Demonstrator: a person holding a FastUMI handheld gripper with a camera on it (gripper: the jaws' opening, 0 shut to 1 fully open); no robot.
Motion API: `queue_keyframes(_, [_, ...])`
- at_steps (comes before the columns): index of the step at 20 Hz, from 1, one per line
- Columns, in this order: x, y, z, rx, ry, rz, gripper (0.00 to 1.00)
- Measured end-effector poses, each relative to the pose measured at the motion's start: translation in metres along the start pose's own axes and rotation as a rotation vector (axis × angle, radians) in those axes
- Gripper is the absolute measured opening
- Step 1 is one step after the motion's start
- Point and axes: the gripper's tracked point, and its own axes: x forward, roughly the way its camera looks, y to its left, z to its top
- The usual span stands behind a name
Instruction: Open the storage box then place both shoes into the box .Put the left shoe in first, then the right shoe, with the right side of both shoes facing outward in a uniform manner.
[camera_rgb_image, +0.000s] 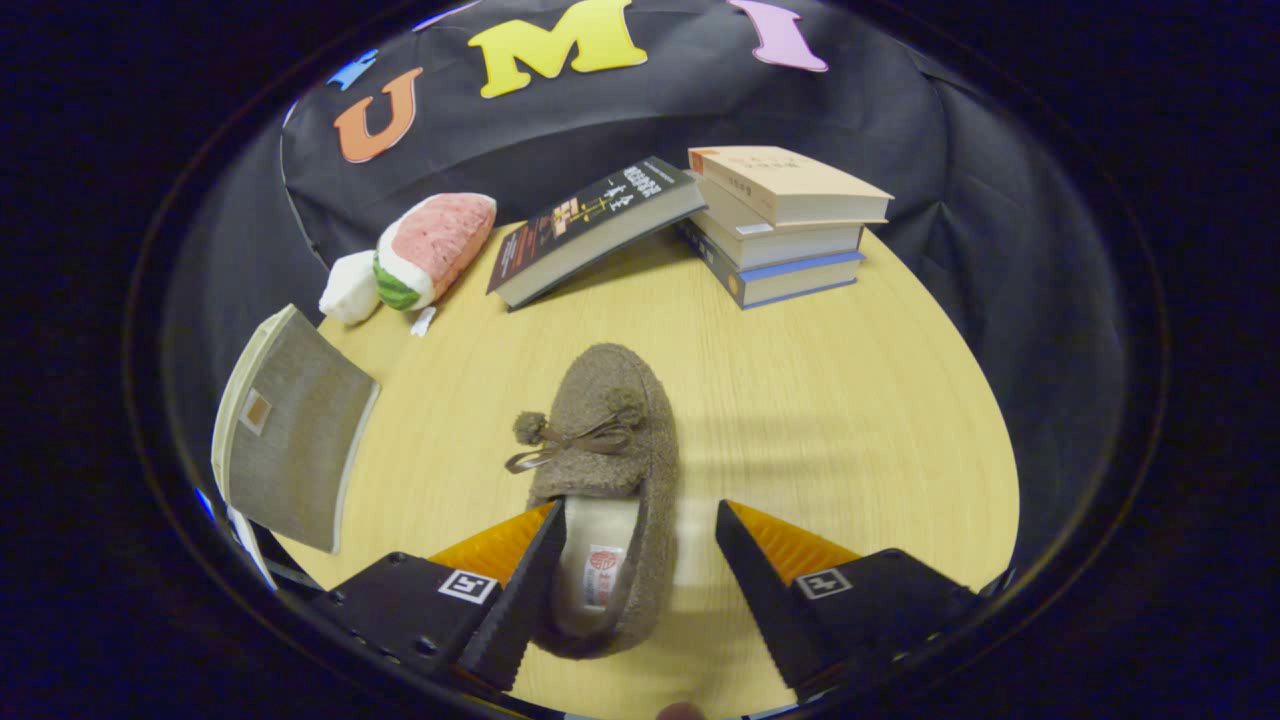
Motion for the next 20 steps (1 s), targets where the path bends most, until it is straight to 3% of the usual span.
queue_keyframes(5, [0.016, -0.009, -0.008, 0.101, 0.068, 0.016, 0.30])
queue_keyframes(6, [0.014, -0.012, -0.007, 0.135, 0.069, 0.011, 0.24])
queue_keyframes(7, [0.016, -0.013, -0.007, 0.163, 0.077, 0.012, 0.08])
queue_keyframes(8, [0.014, -0.012, -0.009, 0.190, 0.094, 0.023, 0.03])
queue_keyframes(15, [-0.022, -0.001, -0.004, 0.360, 0.082, 0.040, 0.00])
queue_keyframes(20, [-0.072, 0.054, 0.005, 0.401, 0.019, 0.047, 0.00])
